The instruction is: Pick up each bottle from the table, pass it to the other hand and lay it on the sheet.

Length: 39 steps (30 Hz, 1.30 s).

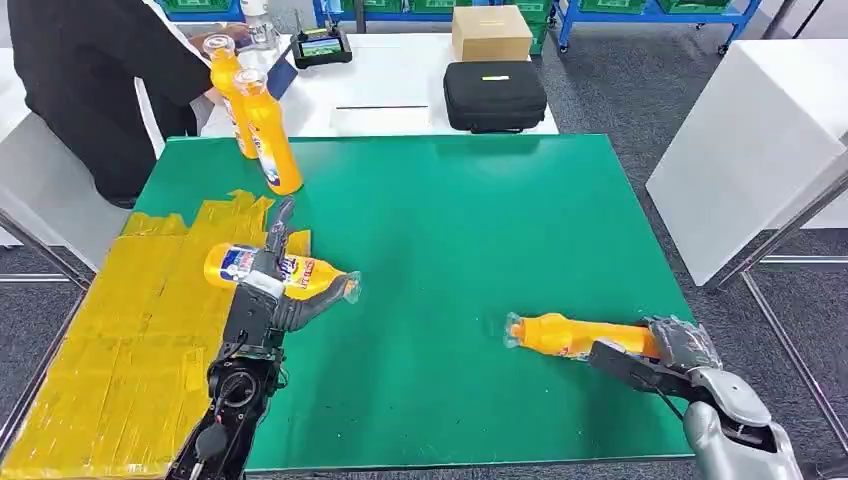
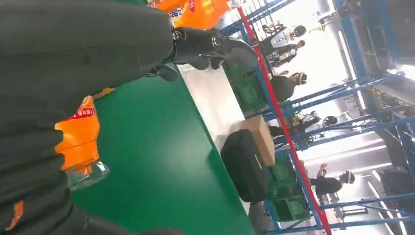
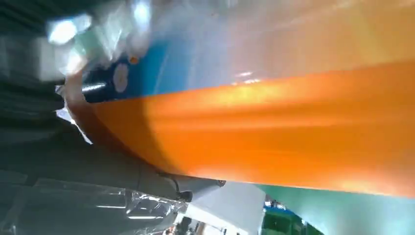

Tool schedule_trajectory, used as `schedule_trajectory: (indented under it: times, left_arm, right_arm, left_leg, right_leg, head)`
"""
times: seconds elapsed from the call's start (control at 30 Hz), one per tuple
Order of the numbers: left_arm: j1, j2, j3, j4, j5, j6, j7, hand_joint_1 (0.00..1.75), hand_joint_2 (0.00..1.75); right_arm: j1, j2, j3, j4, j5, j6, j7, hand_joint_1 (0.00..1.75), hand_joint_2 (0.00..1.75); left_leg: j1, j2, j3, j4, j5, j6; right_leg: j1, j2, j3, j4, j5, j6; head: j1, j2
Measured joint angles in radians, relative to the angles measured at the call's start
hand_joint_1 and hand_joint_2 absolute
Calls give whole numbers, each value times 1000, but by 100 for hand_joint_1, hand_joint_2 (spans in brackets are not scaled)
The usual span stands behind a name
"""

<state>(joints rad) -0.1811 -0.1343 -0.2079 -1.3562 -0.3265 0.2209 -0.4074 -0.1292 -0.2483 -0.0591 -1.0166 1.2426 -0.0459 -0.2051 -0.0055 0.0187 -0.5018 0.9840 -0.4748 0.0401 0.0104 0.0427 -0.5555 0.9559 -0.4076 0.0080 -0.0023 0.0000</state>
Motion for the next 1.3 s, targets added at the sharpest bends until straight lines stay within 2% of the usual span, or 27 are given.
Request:
schedule_trajectory:
  times: [0.1, 0.27, 0.37, 0.43, 0.53, 0.67, 0.9, 1.3]
  left_arm:
    - [15, -1, 0, -15, -11, 0, -1, 0, 175]
    - [34, -8, -9, -37, -25, -7, -1, 0, 175]
    - [37, -16, -38, -53, -28, -46, 8, 0, 175]
    - [35, -24, -59, -59, -15, -73, 18, 0, 175]
    - [33, -33, -82, -68, -6, -83, 25, 0, 175]
    - [31, -34, -98, -75, 29, -104, 37, 0, 175]
    - [35, -35, -150, -92, 85, -126, 39, 0, 175]
    - [36, -36, -190, -98, 103, -135, 47, 0, 175]
  right_arm:
    - [22, 39, 0, -10, -73, -105, -62, 175, 175]
    - [37, 126, -2, -49, -185, -214, -77, 175, 175]
    - [49, 225, -13, -93, -381, -284, -125, 175, 175]
    - [43, 287, -3, -114, -495, -304, -151, 175, 175]
    - [35, 340, 8, -133, -538, -308, -160, 175, 175]
    - [21, 382, 23, -139, -622, -329, -187, 175, 175]
    - [-52, 465, 139, -113, -729, -386, -218, 175, 175]
    - [-113, 499, 295, -34, -789, -405, -239, 175, 175]
  left_leg:
    - [0, 0, -2, 0, 0, 0]
    - [0, -6, -10, 0, 4, 0]
    - [0, -11, -21, 0, 8, -2]
    - [-1, -12, -24, 0, 9, -2]
    - [-1, -17, -26, 0, 10, -2]
    - [-1, -19, -31, 0, 10, -2]
    - [-1, -20, -32, 0, 10, -2]
    - [-1, -22, -34, 0, 11, -2]
  right_leg:
    - [0, 0, -2, 0, 0, 0]
    - [0, -6, -7, 1, 0, 0]
    - [-2, -9, -18, 3, 1, 0]
    - [-2, -10, -21, 3, 1, 0]
    - [-2, -15, -23, 3, 1, 0]
    - [-3, -18, -26, 3, 0, 0]
    - [-3, -19, -29, 3, 0, 0]
    - [-3, -22, -29, 4, 0, 0]
  head:
    - [0, 0]
    - [-1, 0]
    - [0, 0]
    - [-2, 0]
    - [-1, 0]
    - [0, 0]
    - [-1, 0]
    - [0, 0]
